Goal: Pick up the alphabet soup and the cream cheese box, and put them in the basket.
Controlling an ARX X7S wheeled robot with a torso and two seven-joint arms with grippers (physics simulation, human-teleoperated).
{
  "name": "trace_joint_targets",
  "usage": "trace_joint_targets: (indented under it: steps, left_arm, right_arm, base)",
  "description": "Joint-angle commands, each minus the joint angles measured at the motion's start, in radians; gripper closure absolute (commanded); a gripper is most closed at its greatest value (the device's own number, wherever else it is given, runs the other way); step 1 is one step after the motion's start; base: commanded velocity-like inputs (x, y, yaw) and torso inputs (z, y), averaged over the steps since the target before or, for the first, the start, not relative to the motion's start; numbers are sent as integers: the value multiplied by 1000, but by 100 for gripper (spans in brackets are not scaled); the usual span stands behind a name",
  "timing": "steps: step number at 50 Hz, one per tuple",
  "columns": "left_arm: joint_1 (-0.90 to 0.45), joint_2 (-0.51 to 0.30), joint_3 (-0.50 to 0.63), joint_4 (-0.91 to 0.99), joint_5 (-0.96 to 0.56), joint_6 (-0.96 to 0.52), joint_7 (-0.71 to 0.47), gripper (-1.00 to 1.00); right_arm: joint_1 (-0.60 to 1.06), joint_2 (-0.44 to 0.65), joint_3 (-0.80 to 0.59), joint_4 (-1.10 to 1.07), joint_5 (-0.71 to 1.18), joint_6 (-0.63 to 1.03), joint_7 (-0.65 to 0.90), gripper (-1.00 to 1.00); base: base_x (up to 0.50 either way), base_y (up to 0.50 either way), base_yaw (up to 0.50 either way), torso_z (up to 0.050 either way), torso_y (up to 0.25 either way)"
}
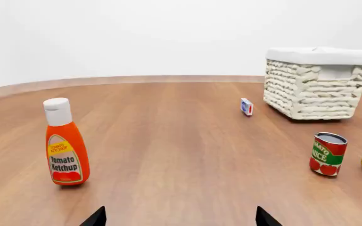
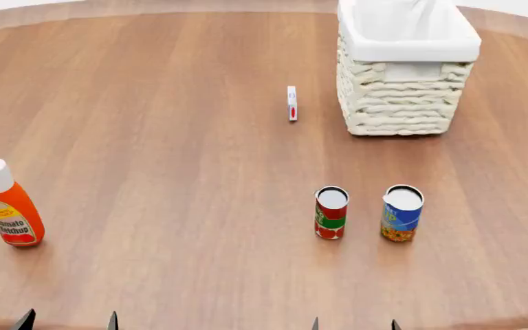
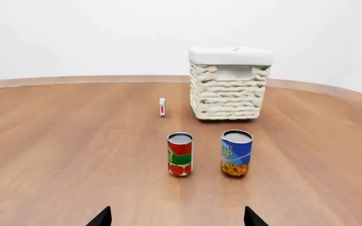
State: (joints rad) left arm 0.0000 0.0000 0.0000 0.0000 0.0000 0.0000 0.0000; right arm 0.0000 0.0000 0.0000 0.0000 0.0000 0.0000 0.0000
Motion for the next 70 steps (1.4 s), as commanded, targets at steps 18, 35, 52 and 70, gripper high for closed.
trace_joint_targets:
  steps: [18, 35, 52, 70]
  left_arm:
    - [24, -67, 59, 168, -31, -34, -69, -100]
    - [49, -120, 53, 723, -43, -105, -113, -100]
    - [38, -154, 47, 928, -24, -149, -146, -100]
    - [38, -173, 70, 899, -9, -132, -164, -100]
  right_arm:
    - [-8, 62, -78, -96, 8, 4, 77, -100]
    - [-34, 114, -73, -674, 9, 198, 119, -100]
    - [-53, 147, -69, -895, 25, 216, 138, -100]
    - [-58, 169, -98, -854, 19, 184, 150, -100]
  base:
    - [0, 0, 0, 0, 0]
    - [0, 0, 0, 0, 0]
    - [0, 0, 0, 0, 0]
    - [0, 0, 0, 0, 0]
